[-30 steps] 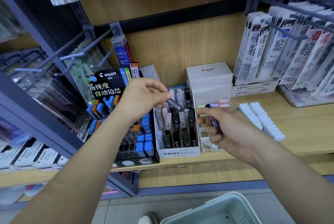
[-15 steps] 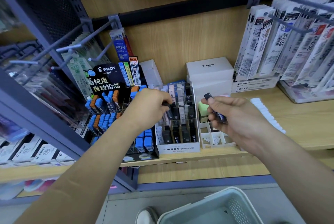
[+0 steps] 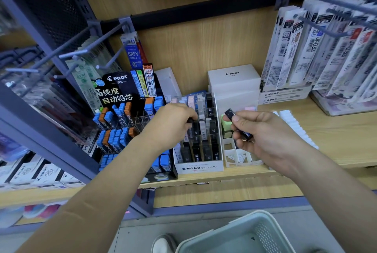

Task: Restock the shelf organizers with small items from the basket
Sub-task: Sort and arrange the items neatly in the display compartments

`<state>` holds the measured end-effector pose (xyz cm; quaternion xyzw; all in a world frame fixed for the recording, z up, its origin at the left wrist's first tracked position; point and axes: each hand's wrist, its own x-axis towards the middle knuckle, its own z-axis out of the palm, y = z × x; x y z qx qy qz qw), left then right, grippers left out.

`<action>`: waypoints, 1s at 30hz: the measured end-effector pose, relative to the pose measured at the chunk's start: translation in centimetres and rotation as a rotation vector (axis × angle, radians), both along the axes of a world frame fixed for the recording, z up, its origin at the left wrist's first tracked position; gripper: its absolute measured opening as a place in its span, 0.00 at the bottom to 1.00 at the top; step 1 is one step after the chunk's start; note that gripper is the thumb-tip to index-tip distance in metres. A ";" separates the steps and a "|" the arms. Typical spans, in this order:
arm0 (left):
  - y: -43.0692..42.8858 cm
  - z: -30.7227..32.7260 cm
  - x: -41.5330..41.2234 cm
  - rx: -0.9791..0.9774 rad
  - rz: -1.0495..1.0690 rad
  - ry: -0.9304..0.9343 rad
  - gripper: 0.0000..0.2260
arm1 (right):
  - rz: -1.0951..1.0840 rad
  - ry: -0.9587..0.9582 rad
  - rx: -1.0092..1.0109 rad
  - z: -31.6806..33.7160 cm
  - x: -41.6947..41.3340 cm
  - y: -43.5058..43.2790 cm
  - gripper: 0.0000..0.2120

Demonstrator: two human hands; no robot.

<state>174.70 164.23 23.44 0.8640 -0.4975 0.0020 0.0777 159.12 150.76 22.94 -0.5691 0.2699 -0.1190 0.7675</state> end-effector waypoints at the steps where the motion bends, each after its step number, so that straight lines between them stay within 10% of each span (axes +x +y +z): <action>1: -0.1 -0.1 -0.1 -0.013 0.007 -0.001 0.12 | 0.003 0.003 -0.003 0.0 0.0 0.0 0.09; 30: 2.5 0.3 -0.5 -0.090 0.040 0.291 0.05 | 0.097 0.070 0.008 -0.4 0.7 0.7 0.08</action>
